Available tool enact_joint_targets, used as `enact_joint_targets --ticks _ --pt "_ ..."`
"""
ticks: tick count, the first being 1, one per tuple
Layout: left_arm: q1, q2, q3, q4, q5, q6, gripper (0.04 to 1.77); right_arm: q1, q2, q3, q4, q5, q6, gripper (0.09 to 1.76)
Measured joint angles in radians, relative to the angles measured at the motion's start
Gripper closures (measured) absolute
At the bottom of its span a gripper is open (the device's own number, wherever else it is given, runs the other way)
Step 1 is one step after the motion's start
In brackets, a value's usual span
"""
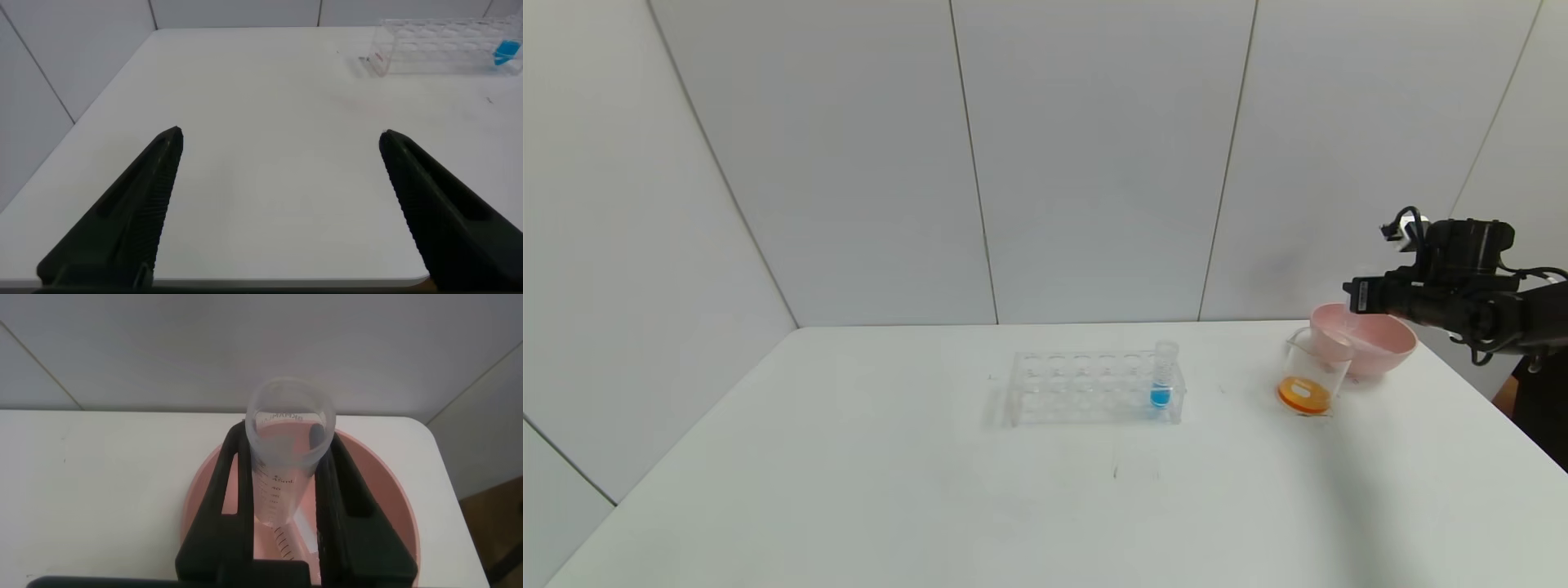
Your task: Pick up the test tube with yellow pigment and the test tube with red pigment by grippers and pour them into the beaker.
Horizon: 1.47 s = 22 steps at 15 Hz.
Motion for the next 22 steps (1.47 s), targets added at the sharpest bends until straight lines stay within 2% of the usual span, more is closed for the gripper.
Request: enact_joint_targets --ticks 7,10,14,19,22 --pt "0.000 0.000 0.000 0.000 0.000 0.000 0.09 -0.004 -0.015 0.018 -0.009 0.031 0.029 1.36" --pt "0.000 0.000 0.000 0.000 0.000 0.000 0.09 -0.007 -0.025 0.027 -0.015 0.040 0.034 0.98" --pt "0.000 0.000 0.000 0.000 0.000 0.000 0.09 -0.008 -0.033 0.036 -0.016 0.040 0.035 0.65" --pt "0.000 0.000 0.000 0.000 0.000 0.000 0.09 0.003 -0.049 0.042 -0.010 0.038 0.036 0.41" --pt "0.000 0.000 0.000 0.000 0.000 0.000 0.09 0.049 -0.060 0.040 -0.004 0.019 0.061 0.32"
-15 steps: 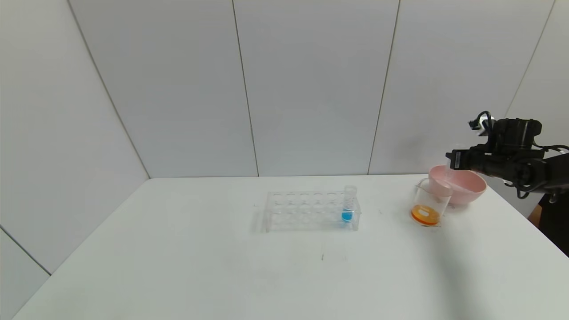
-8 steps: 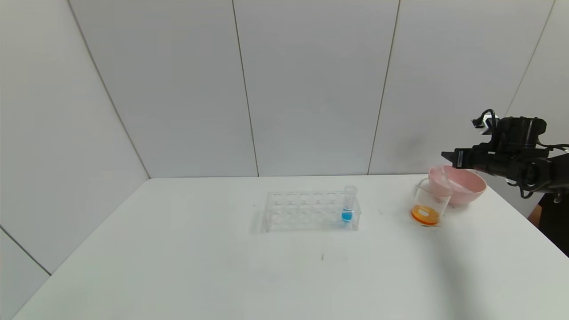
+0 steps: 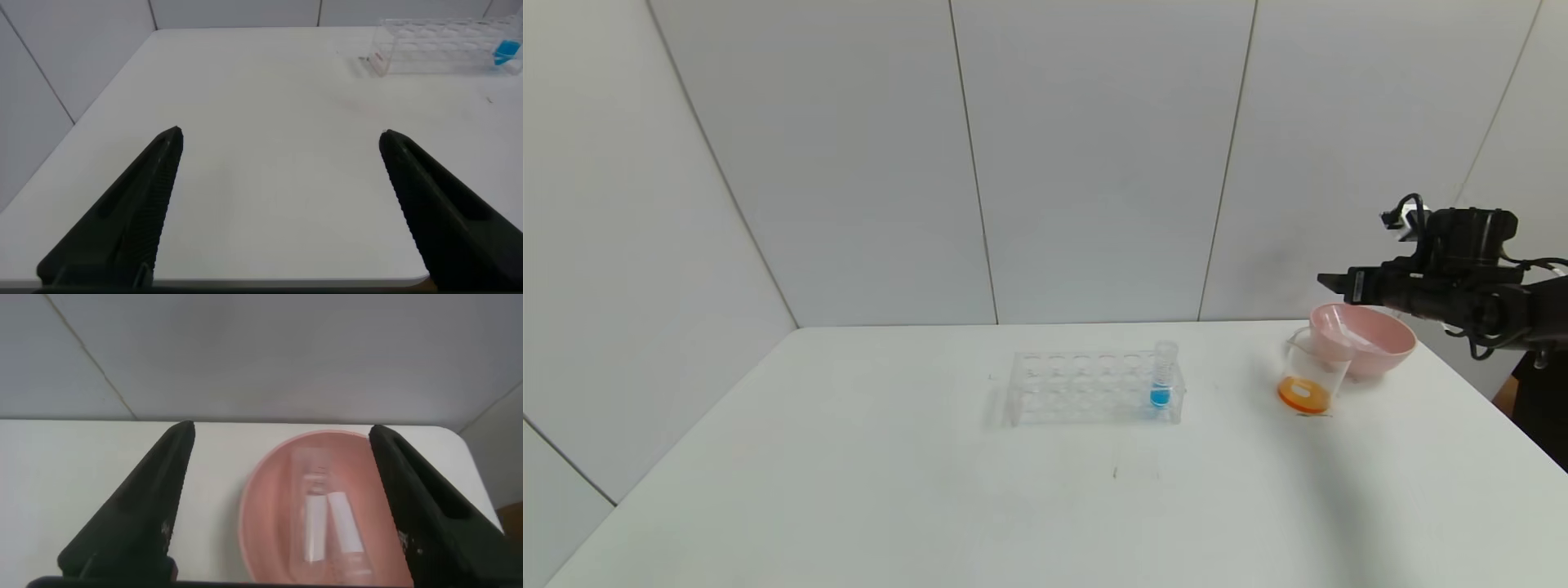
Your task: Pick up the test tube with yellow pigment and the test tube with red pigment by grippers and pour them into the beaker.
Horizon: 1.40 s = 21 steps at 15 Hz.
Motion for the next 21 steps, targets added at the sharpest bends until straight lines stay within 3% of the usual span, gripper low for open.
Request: enact_joint_targets --ticks 4,10,14,21 --pt "0.000 0.000 0.000 0.000 0.000 0.000 0.09 0.115 -0.064 0.057 -0.003 -0.058 0.037 0.25" --pt "0.000 0.000 0.000 0.000 0.000 0.000 0.09 0.213 -0.315 0.306 -0.018 -0.063 0.039 0.19" --pt "0.000 0.000 0.000 0.000 0.000 0.000 0.09 0.207 -0.552 0.488 -0.061 -0.066 0.040 0.17" --pt "0.000 0.000 0.000 0.000 0.000 0.000 0.09 0.095 -0.989 0.739 -0.080 -0.095 0.049 0.15"
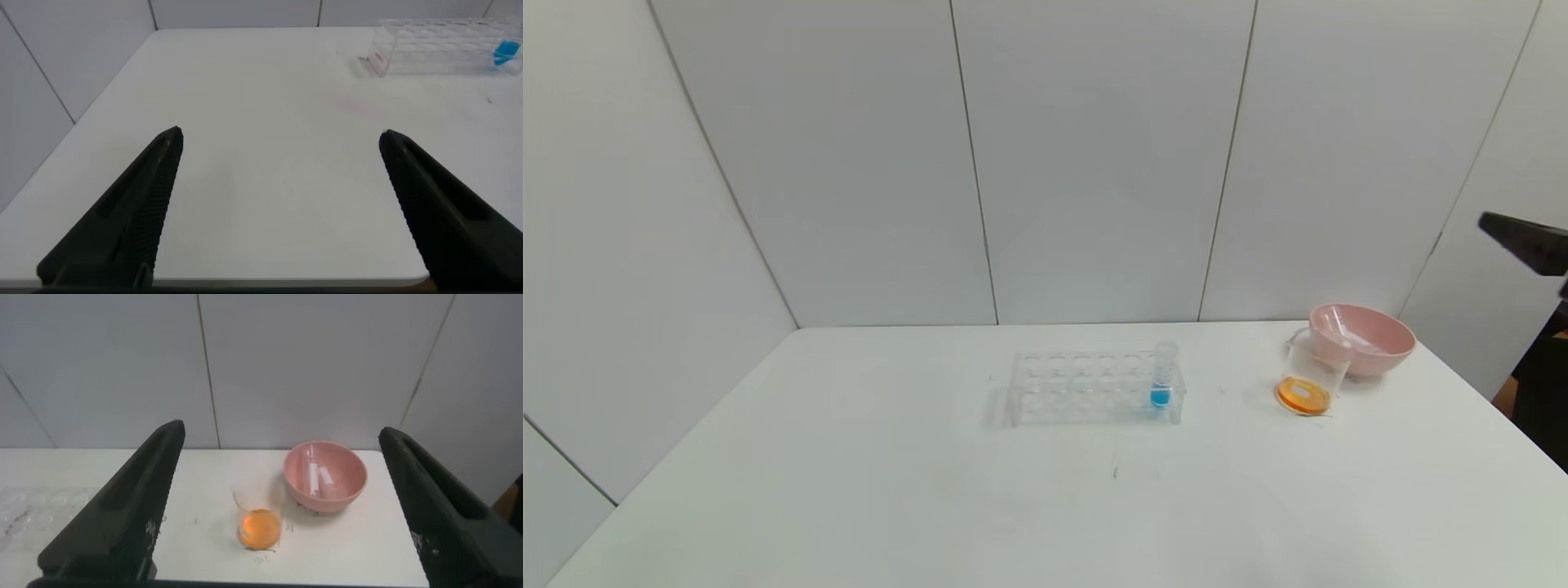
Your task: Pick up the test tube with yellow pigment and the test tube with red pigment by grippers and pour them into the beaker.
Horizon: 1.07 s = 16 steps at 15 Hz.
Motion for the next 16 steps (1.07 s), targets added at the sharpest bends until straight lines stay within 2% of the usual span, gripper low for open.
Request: enact_joint_targets --ticks 4,7,12,16 --pt "0.000 0.000 0.000 0.000 0.000 0.000 0.09 -0.056 -0.291 0.100 0.029 0.000 -0.016 0.15" --pt "0.000 0.000 0.000 0.000 0.000 0.000 0.09 -0.061 -0.532 0.147 0.134 0.002 -0.041 0.15" --pt "0.000 0.000 0.000 0.000 0.000 0.000 0.09 0.003 -0.908 0.173 0.415 0.037 -0.116 0.15" --pt "0.000 0.000 0.000 0.000 0.000 0.000 0.09 0.033 -1.118 0.250 0.464 0.038 -0.151 0.15"
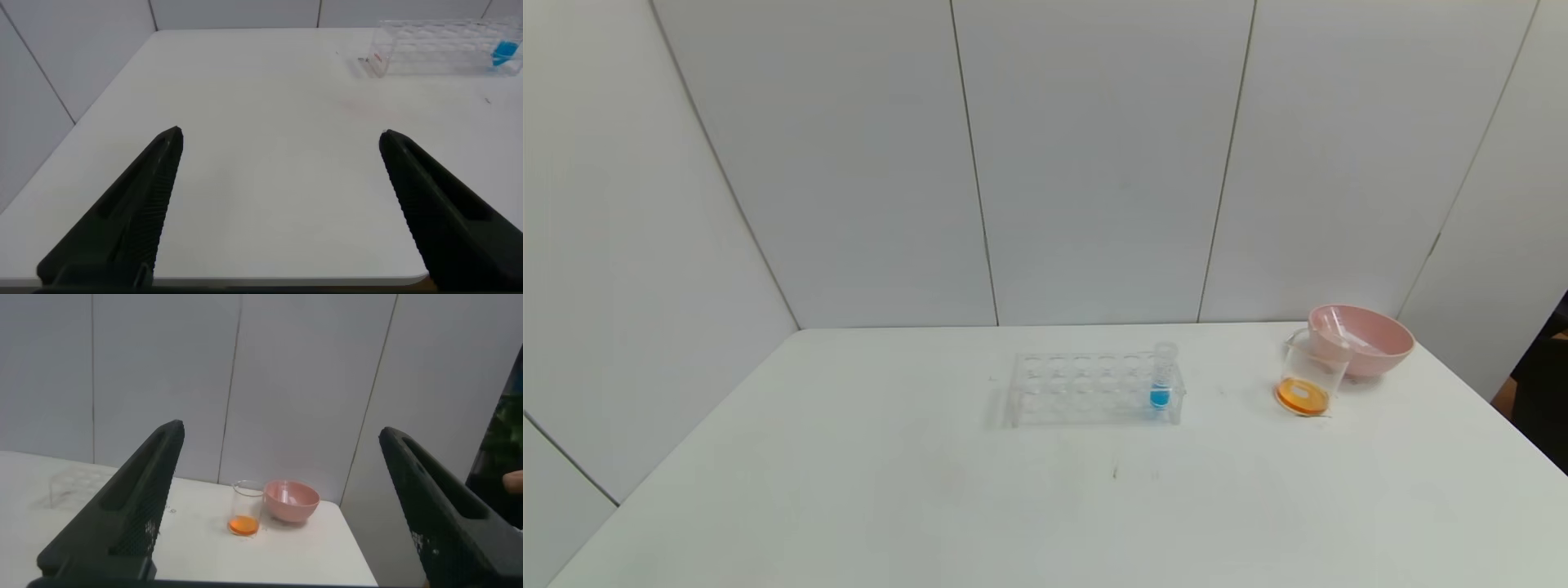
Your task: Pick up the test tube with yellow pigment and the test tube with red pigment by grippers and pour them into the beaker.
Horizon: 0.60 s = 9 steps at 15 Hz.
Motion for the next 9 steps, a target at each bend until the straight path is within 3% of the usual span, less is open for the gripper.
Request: enact_joint_targets --ticks 4,7,9 --pt "0.000 0.000 0.000 0.000 0.000 0.000 0.09 0.003 -0.082 0.173 -0.185 -0.051 -0.005 0.15" --pt "0.000 0.000 0.000 0.000 0.000 0.000 0.09 0.002 -0.095 0.398 -0.370 -0.055 -0.028 0.14" --pt "0.000 0.000 0.000 0.000 0.000 0.000 0.09 0.002 -0.098 0.490 -0.338 -0.060 -0.017 0.14"
